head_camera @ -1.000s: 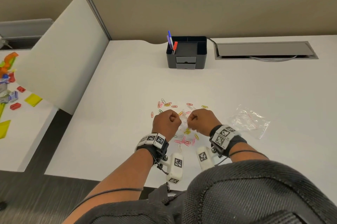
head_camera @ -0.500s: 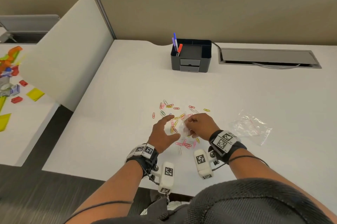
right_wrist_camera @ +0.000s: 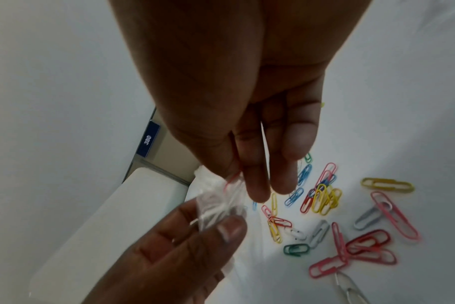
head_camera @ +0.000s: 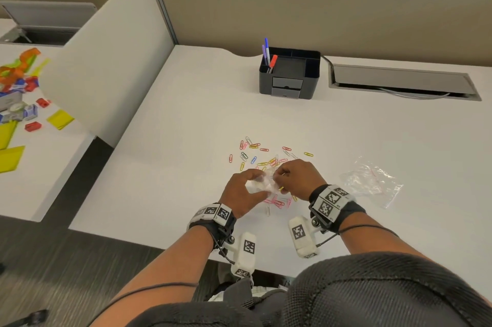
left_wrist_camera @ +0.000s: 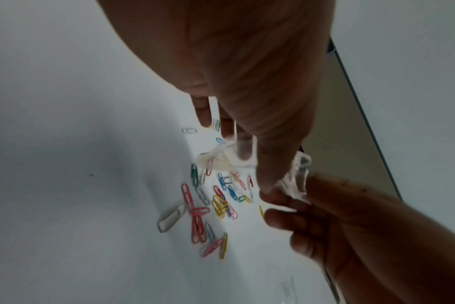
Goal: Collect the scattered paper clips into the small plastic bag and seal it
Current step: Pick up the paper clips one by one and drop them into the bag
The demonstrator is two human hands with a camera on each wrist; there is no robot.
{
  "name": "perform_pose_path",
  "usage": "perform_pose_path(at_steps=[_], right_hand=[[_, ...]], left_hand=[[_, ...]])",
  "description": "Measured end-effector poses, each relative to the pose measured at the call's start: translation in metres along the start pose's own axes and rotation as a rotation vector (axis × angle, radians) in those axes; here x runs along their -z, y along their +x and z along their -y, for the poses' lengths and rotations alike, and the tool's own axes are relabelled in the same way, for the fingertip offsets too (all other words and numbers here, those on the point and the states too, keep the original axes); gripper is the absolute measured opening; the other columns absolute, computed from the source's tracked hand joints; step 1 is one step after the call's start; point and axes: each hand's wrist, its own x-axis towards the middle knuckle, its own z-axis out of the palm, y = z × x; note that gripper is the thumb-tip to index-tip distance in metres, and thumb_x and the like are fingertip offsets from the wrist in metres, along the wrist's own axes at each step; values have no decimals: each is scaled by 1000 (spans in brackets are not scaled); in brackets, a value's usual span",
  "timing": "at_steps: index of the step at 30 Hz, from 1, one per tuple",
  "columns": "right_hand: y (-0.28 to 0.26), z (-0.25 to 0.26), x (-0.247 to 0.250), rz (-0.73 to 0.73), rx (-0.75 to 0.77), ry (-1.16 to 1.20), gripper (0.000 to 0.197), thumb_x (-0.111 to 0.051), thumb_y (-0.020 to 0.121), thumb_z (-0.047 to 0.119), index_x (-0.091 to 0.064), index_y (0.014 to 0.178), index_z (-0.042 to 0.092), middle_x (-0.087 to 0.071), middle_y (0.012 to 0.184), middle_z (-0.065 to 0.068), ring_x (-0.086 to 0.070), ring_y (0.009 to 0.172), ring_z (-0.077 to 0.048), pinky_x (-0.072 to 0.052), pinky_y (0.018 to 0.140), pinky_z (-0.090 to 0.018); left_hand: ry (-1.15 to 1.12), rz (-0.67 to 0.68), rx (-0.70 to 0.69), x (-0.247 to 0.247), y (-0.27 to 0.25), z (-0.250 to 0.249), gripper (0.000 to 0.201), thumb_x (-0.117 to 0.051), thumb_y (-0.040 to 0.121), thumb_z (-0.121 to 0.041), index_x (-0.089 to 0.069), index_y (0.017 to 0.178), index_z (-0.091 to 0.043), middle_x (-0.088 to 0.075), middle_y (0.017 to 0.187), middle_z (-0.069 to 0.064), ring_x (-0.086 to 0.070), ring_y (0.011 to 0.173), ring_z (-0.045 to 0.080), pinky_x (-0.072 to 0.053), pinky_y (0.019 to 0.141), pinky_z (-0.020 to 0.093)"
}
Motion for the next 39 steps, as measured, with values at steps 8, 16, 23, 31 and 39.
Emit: perform_pose_path(at_steps=[8,16,23,31,39], right_hand=[[2,-3,-11,-22,60,-124,28,-52,89,39,-74,89,22,-73,84,4,-69,75,-14,-57,73,-34],[-2,-48,-21,103,-122,-367,93,-69,74,65,-31,146,22,-47,132,-8,-57,116,-27,-47,95,-38],[26,-37,-66,67,-17,-363,73,-67,87,37,-32,148,17,-38,139,-9,-55,117,-31,-46,98,-35],[62,-29,-40,-114,-51,-304,61,-60,90,43,-41,143,21,-40,137,-6,-48,123,-27,-45,99,-37],[71,-14,-59,83,67,-524,65,-65,82,52,-40,137,26,-38,128,-8,-46,115,-30,-49,92,-41]], left_hand=[[6,22,-25,-8,1,-3,43,-79,76,-32,-59,114,-27,-64,115,-8,-57,104,11,-44,88,21],[-107,-109,11,1,2,11,28,-74,80,-29,-53,98,-36,-66,105,-7,-62,96,16,-54,83,38],[-44,-111,66,9,9,20,33,-76,78,-28,-58,104,-34,-49,109,-6,-53,105,12,-44,88,24],[-109,-124,-6,27,19,28,17,-75,82,-19,-70,97,-18,-60,96,-22,-55,95,-16,-40,83,10],[-178,-65,64,40,35,27,33,-76,79,-29,-55,102,-42,-64,103,-14,-62,98,9,-54,84,29]])
